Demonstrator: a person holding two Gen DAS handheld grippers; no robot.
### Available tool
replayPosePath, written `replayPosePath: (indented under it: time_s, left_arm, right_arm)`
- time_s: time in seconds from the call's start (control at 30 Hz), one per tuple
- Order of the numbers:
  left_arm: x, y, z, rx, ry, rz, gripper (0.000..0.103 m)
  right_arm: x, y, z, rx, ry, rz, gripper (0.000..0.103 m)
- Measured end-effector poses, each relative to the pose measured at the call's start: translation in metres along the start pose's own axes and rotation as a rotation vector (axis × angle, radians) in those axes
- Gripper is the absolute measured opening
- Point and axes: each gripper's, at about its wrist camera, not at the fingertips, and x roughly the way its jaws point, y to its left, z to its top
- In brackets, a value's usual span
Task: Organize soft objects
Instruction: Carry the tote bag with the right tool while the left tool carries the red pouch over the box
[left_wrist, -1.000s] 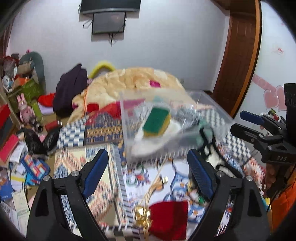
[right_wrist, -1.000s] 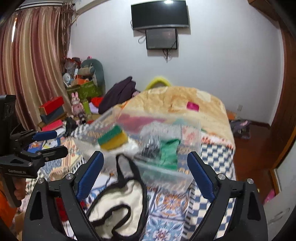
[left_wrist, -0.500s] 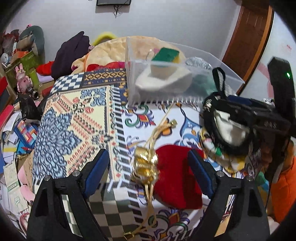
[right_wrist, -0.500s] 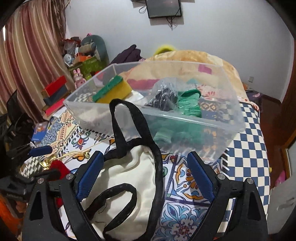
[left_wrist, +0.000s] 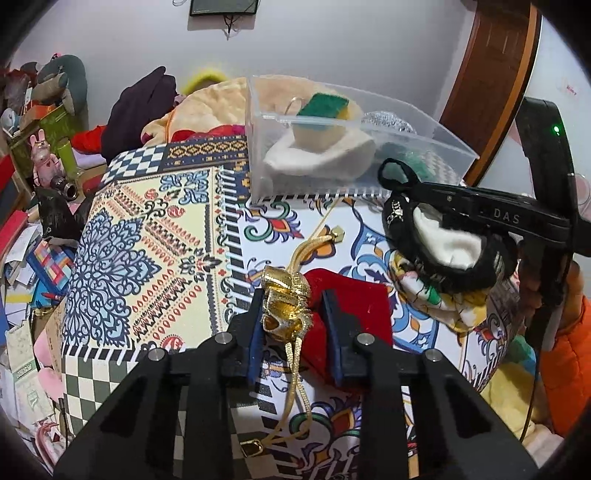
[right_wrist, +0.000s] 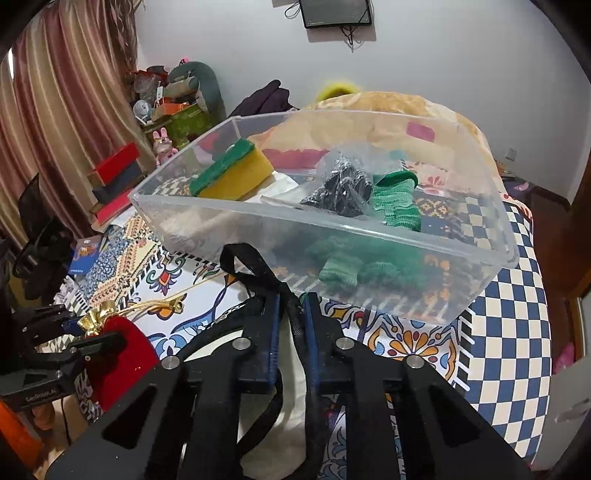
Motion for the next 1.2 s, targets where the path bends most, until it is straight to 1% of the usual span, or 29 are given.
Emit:
replayPosePath:
  time_s: [0.17, 0.37, 0.57, 0.77, 0.87, 0.93, 1.03, 1.07, 1.1, 1.13, 1.17, 1.2]
  left_arm:
    - [-0.015, 0.0, 0.014, 0.008, -0.055, 0.003, 0.024]
    - [-0.039, -0.003, 0.036, 0.017, -0.152, 0.006, 0.024]
    - [-0.055, -0.008, 0.057, 0.026, -0.222, 0.007, 0.024]
    - [-0.062, -0.01, 0.08, 0.028, -0.28, 0.005, 0.024]
    - [-0.064, -0.012, 0.092, 0.028, -0.3, -0.009, 0.024]
    - [-0.064, -0.014, 0.098, 0.031, -0.313, -0.006, 0.024]
    - [-0.064, -0.017, 0.101, 0.035, -0.32, -0.009, 0.024]
    - [-0.062, -0.018, 0.1, 0.036, -0.317, -0.01, 0.024]
    - [-0.061, -0.018, 0.1, 0.036, -0.313, -0.01, 0.024]
    - [-0.059, -0.018, 0.099, 0.037, -0.306, -0.01, 0.024]
    - [-0.057, -0.018, 0.097, 0.037, -0.299, -0.011, 0.024]
    - [-0.056, -0.018, 0.096, 0.035, -0.294, -0.012, 0.024]
  right_arm:
    - [-0.024, -0.003, 0.005, 0.001, -0.068, -0.003, 0.007]
    - [-0.055, 0.003, 0.013, -0.003, -0.159, -0.015, 0.007]
    - [-0.079, 0.009, 0.021, -0.02, -0.244, -0.044, 0.007]
    - [-0.103, 0.009, 0.038, -0.04, -0.327, -0.06, 0.006]
    - [-0.113, 0.009, 0.047, -0.057, -0.368, -0.073, 0.006]
    - [-0.112, 0.009, 0.049, -0.071, -0.364, -0.097, 0.006]
    - [-0.104, 0.002, 0.041, -0.04, -0.325, -0.089, 0.007]
    - [-0.099, 0.0, 0.037, -0.032, -0.304, -0.1, 0.009]
    - [-0.092, -0.004, 0.032, -0.022, -0.274, -0.117, 0.018]
    - [-0.089, -0.008, 0.028, -0.015, -0.257, -0.124, 0.035]
    - [-0.083, -0.012, 0.021, -0.001, -0.236, -0.138, 0.044]
    - [-0.08, -0.016, 0.015, 0.007, -0.227, -0.154, 0.058]
